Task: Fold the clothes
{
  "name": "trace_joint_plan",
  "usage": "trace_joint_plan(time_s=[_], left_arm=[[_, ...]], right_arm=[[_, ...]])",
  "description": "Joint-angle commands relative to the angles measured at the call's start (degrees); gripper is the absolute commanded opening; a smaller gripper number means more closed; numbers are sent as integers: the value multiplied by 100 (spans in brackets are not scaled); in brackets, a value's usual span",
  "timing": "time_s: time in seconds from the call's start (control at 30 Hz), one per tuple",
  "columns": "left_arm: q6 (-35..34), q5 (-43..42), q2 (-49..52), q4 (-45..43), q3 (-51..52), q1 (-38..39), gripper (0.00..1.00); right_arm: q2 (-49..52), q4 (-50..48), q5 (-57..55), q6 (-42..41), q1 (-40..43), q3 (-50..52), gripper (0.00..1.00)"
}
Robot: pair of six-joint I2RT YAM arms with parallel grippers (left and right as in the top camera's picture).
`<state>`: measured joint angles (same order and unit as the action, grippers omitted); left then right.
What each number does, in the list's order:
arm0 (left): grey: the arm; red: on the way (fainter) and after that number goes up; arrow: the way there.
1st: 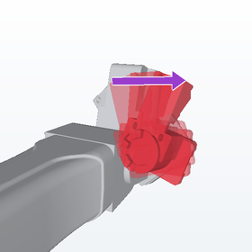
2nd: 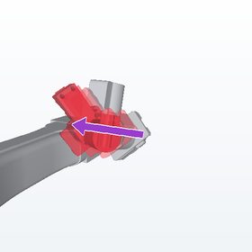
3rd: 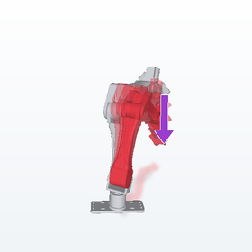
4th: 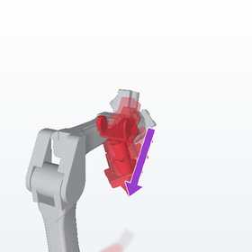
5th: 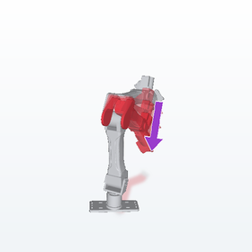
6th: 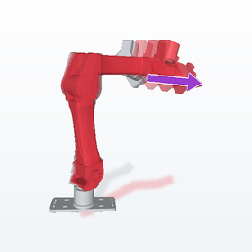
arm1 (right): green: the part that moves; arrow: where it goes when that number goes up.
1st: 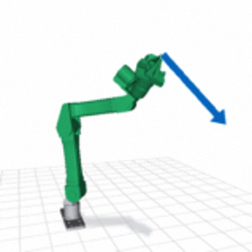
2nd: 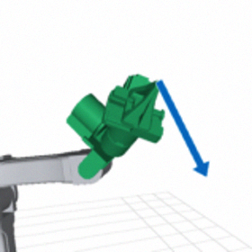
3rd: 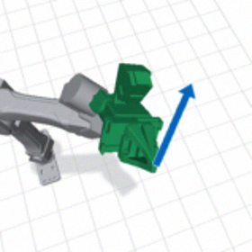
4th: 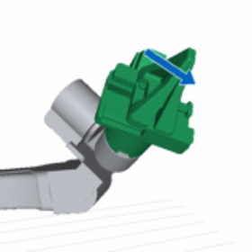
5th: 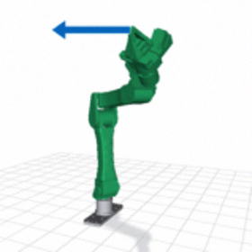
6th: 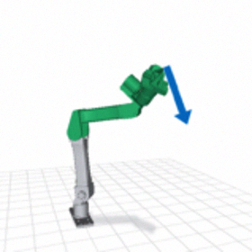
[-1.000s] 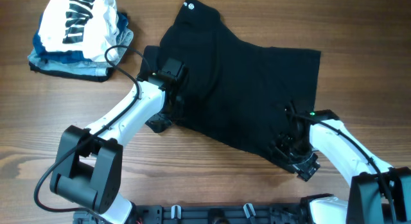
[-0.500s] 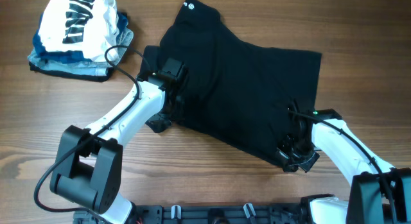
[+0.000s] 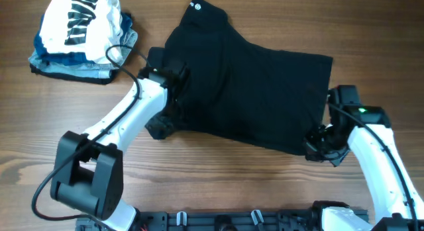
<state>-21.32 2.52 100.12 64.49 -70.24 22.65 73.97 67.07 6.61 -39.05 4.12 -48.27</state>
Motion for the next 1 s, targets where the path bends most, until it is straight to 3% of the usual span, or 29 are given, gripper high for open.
trace_joint_plan(time_s=[0.0,0.3,0.67,0.97], left_arm=[[164,343,-326,291,-505,-129,4],[291,337,-584,809,-942,52,4],[466,358,-249,-1512,-942,72,4],[748,354,326,-2424,-942,76,4]], right_arm=[[-70,-50,225,664,470,-90,4],[-70,-260,243,763,562,-90,4],[153,-2015,234,911,562,-90,4],[1294,-3220,175,929,562,-90,4]])
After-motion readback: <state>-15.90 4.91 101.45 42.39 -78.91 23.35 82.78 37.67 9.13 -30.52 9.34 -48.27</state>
